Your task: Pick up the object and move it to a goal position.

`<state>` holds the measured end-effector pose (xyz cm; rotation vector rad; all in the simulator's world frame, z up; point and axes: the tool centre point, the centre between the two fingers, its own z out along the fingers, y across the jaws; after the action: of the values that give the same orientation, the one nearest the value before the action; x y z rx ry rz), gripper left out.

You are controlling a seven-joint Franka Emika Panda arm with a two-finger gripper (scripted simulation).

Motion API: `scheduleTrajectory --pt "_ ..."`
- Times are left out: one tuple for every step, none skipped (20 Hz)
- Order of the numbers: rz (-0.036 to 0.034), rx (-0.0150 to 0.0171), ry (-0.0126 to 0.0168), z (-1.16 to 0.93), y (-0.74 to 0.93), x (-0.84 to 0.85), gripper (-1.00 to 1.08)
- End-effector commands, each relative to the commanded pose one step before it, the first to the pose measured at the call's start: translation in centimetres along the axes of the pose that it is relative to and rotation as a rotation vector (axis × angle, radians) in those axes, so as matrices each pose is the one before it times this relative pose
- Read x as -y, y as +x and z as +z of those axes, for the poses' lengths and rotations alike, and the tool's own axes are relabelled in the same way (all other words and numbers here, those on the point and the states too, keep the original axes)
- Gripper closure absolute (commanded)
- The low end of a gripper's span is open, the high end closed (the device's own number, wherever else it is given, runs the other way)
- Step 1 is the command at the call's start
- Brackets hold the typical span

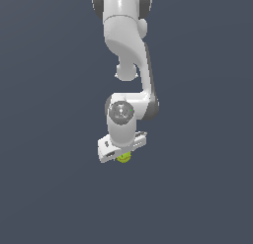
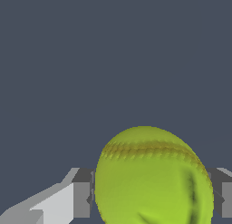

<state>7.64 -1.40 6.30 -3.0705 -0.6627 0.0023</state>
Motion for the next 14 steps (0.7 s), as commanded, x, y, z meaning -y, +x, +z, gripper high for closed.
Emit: scheduleTrajectory --pt "-0.00014 -0.00143 -0.00068 -0.417 1.101 -0.734 1.08" --pt "0.00000 0.00000 0.00000 -0.115 0.395 -0.267 1.08" --pt "0.00000 0.00000 0.00000 -0.112 0.386 -0.261 1.08" --pt "0.00000 0.00000 0.00000 -0.109 0.377 -0.254 1.08" --pt "0.00000 0.00000 0.00000 -0.105 0.368 -0.248 1.08" --pt "0.00000 0.00000 0.00000 -0.100 0.350 -0.236 1.08" --pt "0.00000 0.00000 0.00000 -0.092 0.324 -0.218 1.08" --pt "0.00000 0.00000 0.00000 -0.084 0.299 -0.201 1.08" --pt "0.00000 0.00000 0.00000 -0.076 0.276 -0.185 1.08" --pt "-0.00048 0.00006 0.00005 -0.064 0.269 -0.138 1.08" --pt "0.00000 0.00000 0.00000 -0.063 0.232 -0.155 1.08" --pt "0.00000 0.00000 0.00000 -0.057 0.212 -0.141 1.08" --pt "0.00000 0.00000 0.00000 -0.051 0.192 -0.128 1.08" --pt "0.00000 0.00000 0.00000 -0.046 0.174 -0.115 1.08"
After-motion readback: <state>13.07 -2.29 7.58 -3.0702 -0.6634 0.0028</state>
